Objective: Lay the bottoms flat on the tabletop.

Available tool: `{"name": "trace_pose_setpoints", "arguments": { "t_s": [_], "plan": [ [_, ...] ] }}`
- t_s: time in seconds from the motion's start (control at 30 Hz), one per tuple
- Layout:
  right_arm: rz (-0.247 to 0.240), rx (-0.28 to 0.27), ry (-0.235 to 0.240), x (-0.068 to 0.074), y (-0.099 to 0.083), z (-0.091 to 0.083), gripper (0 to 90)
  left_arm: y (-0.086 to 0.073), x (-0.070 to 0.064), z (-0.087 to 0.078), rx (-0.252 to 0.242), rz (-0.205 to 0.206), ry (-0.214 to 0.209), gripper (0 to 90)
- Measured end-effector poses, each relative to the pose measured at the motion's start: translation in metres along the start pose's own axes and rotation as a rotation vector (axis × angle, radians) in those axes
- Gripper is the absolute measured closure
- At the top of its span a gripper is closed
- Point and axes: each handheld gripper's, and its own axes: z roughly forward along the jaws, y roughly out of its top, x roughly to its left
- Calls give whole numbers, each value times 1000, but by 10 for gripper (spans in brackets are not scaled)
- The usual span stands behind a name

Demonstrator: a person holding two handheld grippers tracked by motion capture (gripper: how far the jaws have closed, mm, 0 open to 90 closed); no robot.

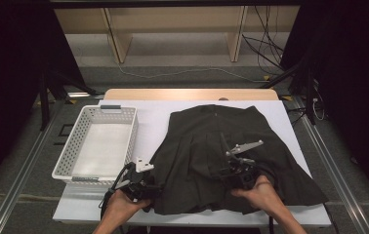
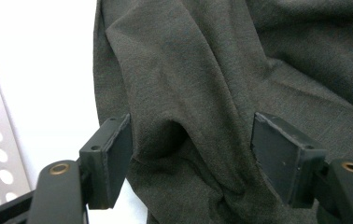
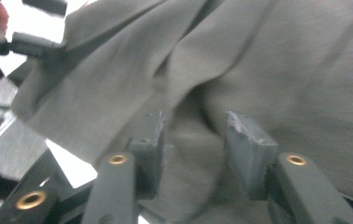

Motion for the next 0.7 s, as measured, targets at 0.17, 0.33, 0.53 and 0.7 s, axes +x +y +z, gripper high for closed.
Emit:
{"name": "trace_pose_setpoints", "arguments": {
  "t_s": [0.17,0.33,0.53,0.7],
  "plan": [
    [-20,79,-7,9,-5,18,795,0,1,0,1,0,4,279],
    [-68,136,18,25,-9,26,899,0,2,-1,-1,5,9,272],
    [-3,93,65,27,-6,25,898,0,-1,-4,-17,10,-24,333],
    [8,124,34,23,-10,35,897,-4,-14,-1,42,71,-119,631]
  ]
}}
